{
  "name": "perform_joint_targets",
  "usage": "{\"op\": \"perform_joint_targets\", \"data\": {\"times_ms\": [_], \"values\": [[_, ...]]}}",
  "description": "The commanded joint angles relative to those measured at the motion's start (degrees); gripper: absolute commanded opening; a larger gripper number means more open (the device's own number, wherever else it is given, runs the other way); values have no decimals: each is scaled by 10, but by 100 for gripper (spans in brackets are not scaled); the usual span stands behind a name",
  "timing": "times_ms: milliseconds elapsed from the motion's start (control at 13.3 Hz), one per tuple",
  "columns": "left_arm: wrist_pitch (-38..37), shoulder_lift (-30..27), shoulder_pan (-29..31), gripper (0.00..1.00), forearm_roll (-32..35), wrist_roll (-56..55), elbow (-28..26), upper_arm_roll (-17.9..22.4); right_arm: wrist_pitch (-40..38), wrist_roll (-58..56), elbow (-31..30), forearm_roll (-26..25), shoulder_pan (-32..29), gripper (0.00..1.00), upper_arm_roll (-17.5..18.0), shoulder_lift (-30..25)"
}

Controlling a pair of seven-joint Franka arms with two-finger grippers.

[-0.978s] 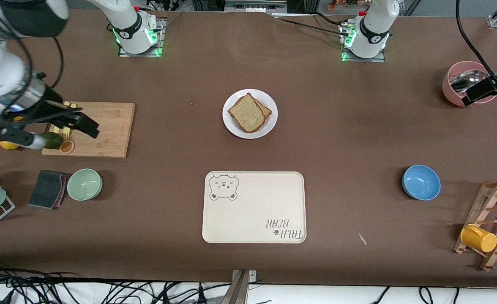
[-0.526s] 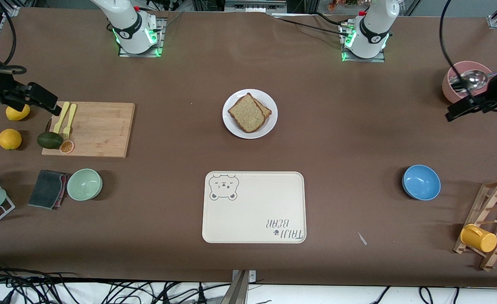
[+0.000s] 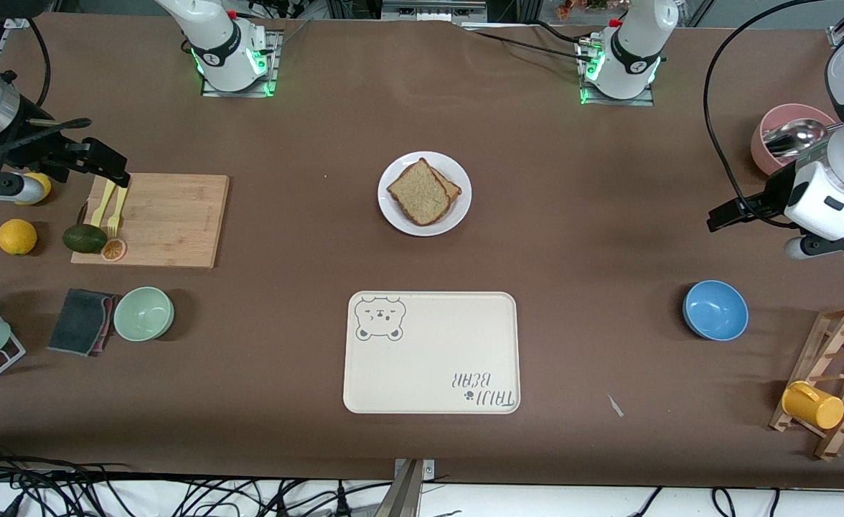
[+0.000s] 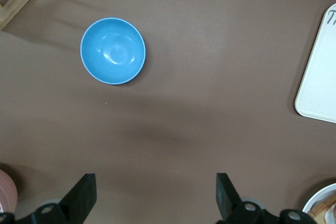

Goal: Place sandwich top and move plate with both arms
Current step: 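Reach the left gripper toward the rim of the white plate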

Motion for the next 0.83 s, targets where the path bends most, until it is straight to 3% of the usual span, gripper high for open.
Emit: {"op": "perform_joint_targets", "data": {"times_ms": [0, 150, 451, 526, 752], "values": [[-1, -18, -9, 100, -12, -26, 7, 12, 10, -12, -20, -8, -4, 100, 16, -20], [-25, -41, -10, 100, -11, -30, 7, 12, 11, -12, -20, -9, -4, 100, 16, -17], [-24, -34, -12, 100, -22, -56, 2, 5, 21, -7, -19, -30, -2, 100, 16, 5], [-18, -26, -15, 100, -46, -55, -15, 6, 26, -7, -21, -30, -3, 100, 15, 9], [97, -22, -19, 100, -109, -40, -110, 5, 21, -11, -20, -35, -3, 100, 14, 2]]}}
